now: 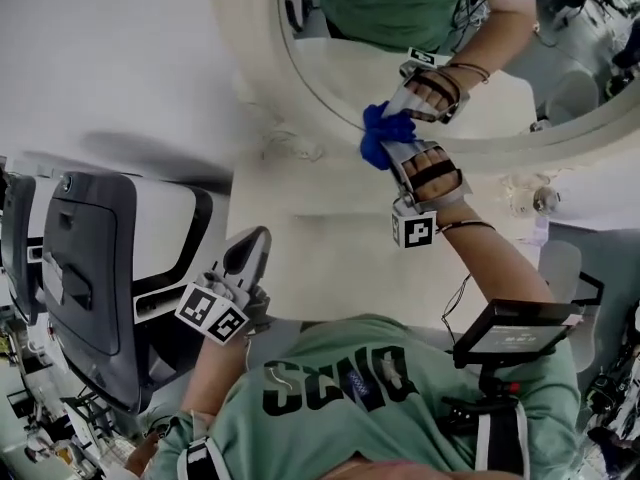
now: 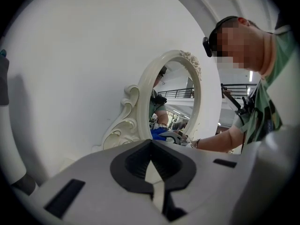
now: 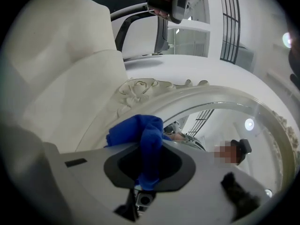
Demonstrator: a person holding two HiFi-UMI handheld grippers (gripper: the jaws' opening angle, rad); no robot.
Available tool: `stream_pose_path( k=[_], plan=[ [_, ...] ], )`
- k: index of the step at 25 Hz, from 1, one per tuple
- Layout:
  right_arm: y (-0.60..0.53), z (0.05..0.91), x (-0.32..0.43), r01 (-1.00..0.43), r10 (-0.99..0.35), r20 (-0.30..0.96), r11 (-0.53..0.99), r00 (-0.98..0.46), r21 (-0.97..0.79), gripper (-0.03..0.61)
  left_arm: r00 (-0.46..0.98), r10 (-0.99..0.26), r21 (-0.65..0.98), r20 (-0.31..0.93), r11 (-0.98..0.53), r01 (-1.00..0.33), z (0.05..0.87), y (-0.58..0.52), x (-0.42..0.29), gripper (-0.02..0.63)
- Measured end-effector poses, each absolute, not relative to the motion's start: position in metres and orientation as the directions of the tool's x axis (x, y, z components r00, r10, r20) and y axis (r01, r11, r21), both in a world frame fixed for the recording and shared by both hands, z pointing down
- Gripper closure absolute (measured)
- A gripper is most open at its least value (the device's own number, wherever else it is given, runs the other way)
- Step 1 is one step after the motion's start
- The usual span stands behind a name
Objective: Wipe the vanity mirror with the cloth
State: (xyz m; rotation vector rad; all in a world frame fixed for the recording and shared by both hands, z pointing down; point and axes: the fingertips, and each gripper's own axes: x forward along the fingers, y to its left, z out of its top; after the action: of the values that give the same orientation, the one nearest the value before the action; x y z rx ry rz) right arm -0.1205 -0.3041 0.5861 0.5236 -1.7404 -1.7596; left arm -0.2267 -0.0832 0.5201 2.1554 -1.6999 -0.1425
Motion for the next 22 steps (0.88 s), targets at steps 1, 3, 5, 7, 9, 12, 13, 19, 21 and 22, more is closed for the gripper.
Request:
stream_pose_path(
  k=[1,3,5,7,9,12,13,19,21,22],
  plan=[
    [-0.304,0.588,-0.121,0.165,-0.658,0.162,0.058,-0.735,0.985,0.528,0.265,-0.953,0.364,0.150,-0.196,-0.910,0.519,-0.084,-0.225,0.604],
    [-0.301,0.583,-0.123,0.202,-0.649,0.203,0.076,-0.733,0.976,0.528,0.276,-0.952,0.362,0.130,-0.214,-0.908,0.511,-0.084,-0.220,0.604],
    [-0.289,0.550,-0.121,0.178,-0.637,0.176,0.061,-0.750,0.982,0.525,0.280,-0.953,0.355,0.115,-0.224,-0.908,0.495,-0.078,-0.216,0.604],
    [-0.287,0.483,-0.117,0.098,-0.638,0.073,-0.003,-0.766,0.995,0.525,0.279,-0.957,0.342,0.078,-0.237,-0.909,0.475,-0.080,-0.214,0.604],
    [-0.296,0.394,-0.109,0.000,-0.640,-0.073,-0.112,-0.765,0.994,0.525,0.276,-0.961,0.325,0.020,-0.255,-0.911,0.453,-0.088,-0.213,0.604],
    [-0.299,0.259,-0.093,-0.128,-0.623,-0.280,-0.277,-0.730,0.952,0.525,0.273,-0.960,0.295,-0.058,-0.277,-0.914,0.423,-0.093,-0.211,0.604],
    [-0.298,0.220,-0.087,-0.160,-0.615,-0.338,-0.326,-0.713,0.932,0.525,0.270,-0.960,0.284,-0.079,-0.281,-0.917,0.415,-0.092,-0.211,0.604],
    [-0.309,0.092,-0.069,-0.175,-0.633,-0.466,-0.468,-0.618,0.866,0.525,0.223,-0.961,0.252,-0.165,-0.260,-0.932,0.385,-0.078,-0.224,0.604],
    [-0.316,0.088,-0.071,-0.136,-0.654,-0.450,-0.472,-0.608,0.871,0.525,0.209,-0.962,0.253,-0.174,-0.249,-0.935,0.383,-0.072,-0.229,0.604],
    [-0.318,0.088,-0.073,-0.121,-0.661,-0.444,-0.474,-0.605,0.872,0.525,0.203,-0.963,0.254,-0.175,-0.244,-0.936,0.383,-0.069,-0.232,0.604]
  ],
)
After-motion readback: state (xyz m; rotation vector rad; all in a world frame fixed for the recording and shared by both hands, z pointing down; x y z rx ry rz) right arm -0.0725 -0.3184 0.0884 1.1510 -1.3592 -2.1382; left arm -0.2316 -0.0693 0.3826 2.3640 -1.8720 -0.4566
